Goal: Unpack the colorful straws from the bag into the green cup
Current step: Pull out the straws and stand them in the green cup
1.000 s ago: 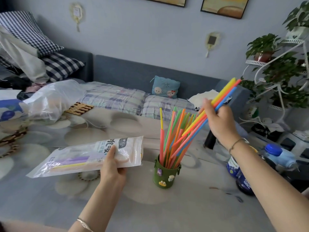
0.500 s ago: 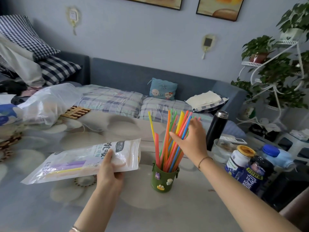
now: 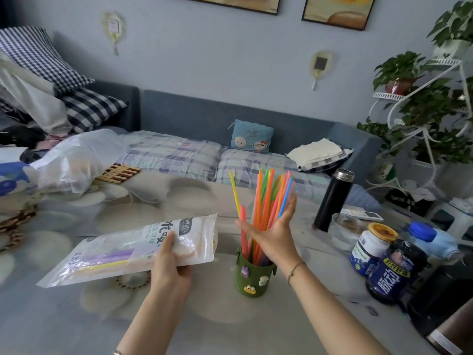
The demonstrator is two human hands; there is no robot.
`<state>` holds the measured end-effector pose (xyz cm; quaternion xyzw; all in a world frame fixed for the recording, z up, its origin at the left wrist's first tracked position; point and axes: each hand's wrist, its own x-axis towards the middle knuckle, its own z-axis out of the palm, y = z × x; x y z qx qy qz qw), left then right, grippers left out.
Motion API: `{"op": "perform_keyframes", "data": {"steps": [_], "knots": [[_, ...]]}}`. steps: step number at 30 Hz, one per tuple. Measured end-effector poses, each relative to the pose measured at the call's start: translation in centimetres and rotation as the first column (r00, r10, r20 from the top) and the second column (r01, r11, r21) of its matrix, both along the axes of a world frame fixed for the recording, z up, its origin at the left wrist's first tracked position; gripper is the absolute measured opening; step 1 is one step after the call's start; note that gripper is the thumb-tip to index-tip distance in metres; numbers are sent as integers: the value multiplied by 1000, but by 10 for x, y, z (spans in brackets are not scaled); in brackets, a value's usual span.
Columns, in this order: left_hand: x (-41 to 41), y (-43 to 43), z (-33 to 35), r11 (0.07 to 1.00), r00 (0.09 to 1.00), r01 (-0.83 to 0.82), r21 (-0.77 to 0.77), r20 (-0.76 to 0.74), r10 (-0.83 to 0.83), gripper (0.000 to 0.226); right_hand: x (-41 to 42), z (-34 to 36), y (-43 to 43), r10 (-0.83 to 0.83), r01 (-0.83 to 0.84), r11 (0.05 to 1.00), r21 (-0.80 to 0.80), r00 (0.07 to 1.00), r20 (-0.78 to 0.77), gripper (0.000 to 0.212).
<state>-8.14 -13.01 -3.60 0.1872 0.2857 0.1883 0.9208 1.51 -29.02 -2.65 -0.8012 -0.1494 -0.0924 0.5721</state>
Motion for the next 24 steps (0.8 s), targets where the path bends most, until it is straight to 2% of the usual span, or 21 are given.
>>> {"op": "perform_keyframes", "data": {"steps": [4, 8, 12, 14, 16, 20, 22, 24], "knots": [[-2, 4, 1, 1000, 999, -13, -10, 29, 13, 5, 1, -6, 20, -97, 101, 986, -130, 995, 38, 145], [-1, 9, 1, 1000, 998, -30, 8, 55, 29, 21, 1, -10, 33, -228, 231, 971, -69, 973, 49, 124], [0, 16, 0, 1000, 999, -18, -10, 40, 19, 14, 6, -10, 39, -376, 376, 927, 4, 927, -22, 83], [1, 19, -1, 999, 999, -24, -28, 40, 25, 15, 10, -9, 37, -346, 352, 933, 74, 935, -78, 50], [0, 21, -1, 999, 998, -27, -26, 47, 29, 11, 15, -4, 31, -318, 336, 923, 190, 941, -120, 28], [0, 20, -1, 1000, 999, -17, -22, 37, 18, 6, 25, 10, 8, -233, 333, 849, 411, 933, -275, 23], [0, 19, -2, 1000, 1000, -10, -20, 29, 10, 5, 23, 10, -1, -144, 288, 865, 410, 927, -348, 35], [1, 18, -4, 1000, 1000, -5, -11, 27, 6, 5, 19, 6, -6, -59, 194, 909, 368, 936, -347, 38]]}}
